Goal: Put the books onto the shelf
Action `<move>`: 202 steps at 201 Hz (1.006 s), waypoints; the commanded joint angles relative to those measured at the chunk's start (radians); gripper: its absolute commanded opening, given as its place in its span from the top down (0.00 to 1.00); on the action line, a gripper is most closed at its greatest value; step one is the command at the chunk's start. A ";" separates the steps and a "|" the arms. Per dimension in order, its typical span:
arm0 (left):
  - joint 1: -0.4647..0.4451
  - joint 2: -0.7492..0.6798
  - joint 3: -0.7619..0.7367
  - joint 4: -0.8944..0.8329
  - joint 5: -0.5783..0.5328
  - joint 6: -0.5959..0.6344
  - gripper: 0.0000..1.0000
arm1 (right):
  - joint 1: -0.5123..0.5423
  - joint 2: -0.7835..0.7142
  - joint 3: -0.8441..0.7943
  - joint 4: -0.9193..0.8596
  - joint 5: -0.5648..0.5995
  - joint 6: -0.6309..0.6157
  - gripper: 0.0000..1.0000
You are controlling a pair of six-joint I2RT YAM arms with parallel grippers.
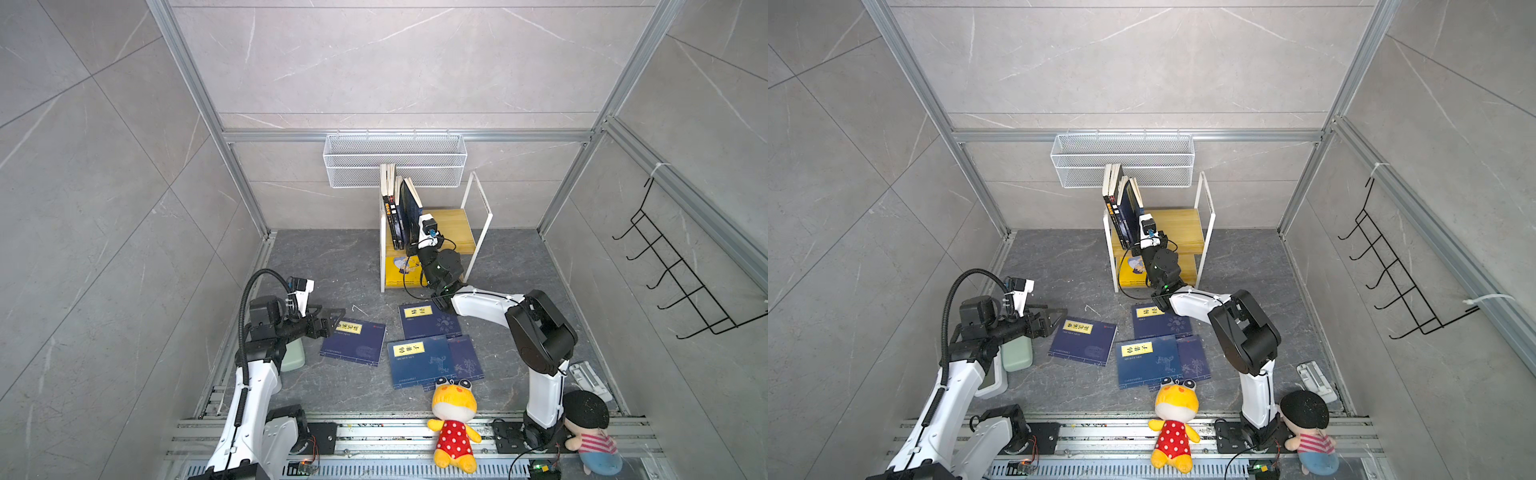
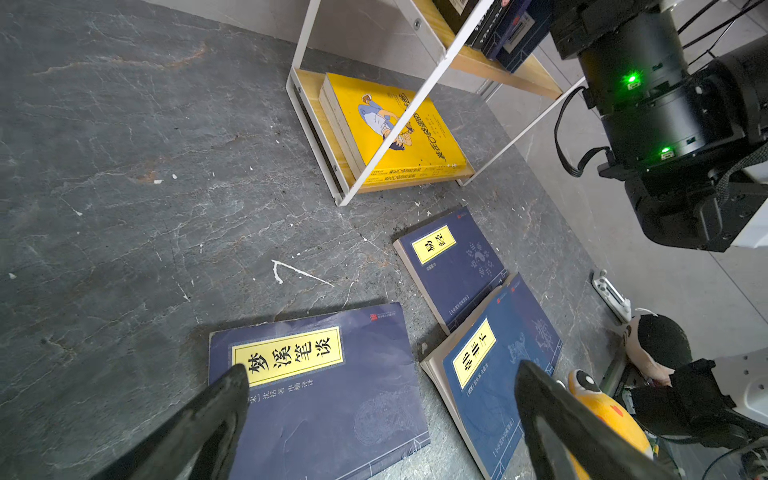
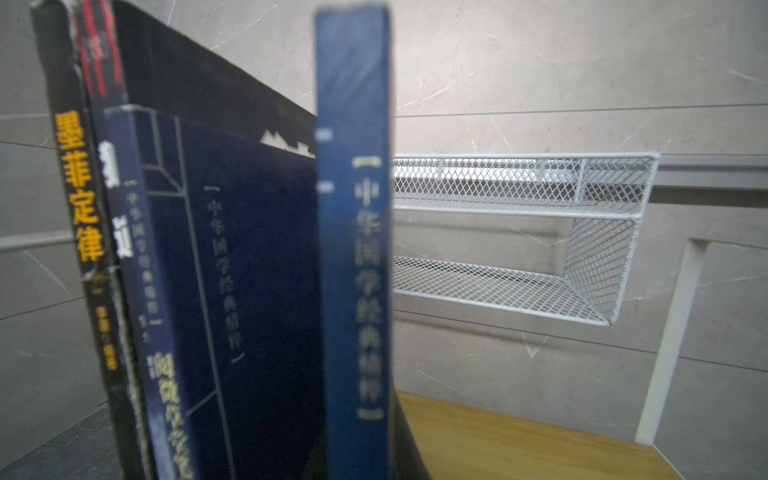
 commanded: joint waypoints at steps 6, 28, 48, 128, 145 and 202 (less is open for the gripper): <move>0.007 0.002 0.038 0.000 0.052 -0.018 0.00 | -0.001 -0.036 -0.037 -0.036 -0.021 -0.029 0.86; 0.008 0.002 0.038 0.006 0.049 -0.019 0.00 | 0.000 -0.058 -0.046 -0.064 -0.049 -0.046 0.83; 0.010 -0.003 0.028 0.007 0.052 -0.010 0.00 | 0.000 -0.072 -0.067 -0.066 -0.040 -0.063 0.76; 0.013 -0.007 0.029 0.007 0.056 -0.016 0.00 | -0.001 -0.161 -0.174 -0.081 -0.057 -0.072 0.66; 0.013 -0.011 0.021 0.012 0.061 -0.013 0.00 | -0.001 -0.163 -0.188 -0.077 -0.054 -0.071 0.66; 0.017 -0.010 0.027 0.002 0.063 -0.013 0.00 | -0.001 -0.136 -0.166 -0.071 -0.032 -0.071 0.86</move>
